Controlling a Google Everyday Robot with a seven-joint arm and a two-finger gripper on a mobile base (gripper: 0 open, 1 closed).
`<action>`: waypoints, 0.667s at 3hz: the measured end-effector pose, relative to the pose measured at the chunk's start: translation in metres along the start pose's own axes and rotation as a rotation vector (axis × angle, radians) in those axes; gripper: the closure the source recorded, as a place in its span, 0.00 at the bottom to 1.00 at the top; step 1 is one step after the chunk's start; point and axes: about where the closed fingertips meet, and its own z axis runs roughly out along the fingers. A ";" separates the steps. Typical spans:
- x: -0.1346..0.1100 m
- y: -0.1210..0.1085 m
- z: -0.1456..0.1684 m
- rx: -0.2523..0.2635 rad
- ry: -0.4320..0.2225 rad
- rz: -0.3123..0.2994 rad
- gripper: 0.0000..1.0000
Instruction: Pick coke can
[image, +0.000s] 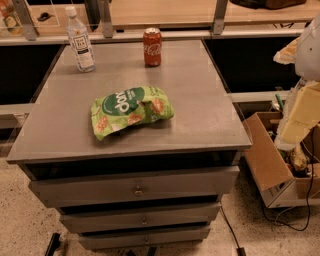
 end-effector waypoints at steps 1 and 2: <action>0.000 0.000 0.000 0.000 0.000 0.000 0.00; 0.001 -0.004 -0.006 0.025 -0.039 0.037 0.00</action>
Offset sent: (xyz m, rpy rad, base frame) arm 0.0053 -0.0100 0.0104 0.1056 -0.0518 -0.0766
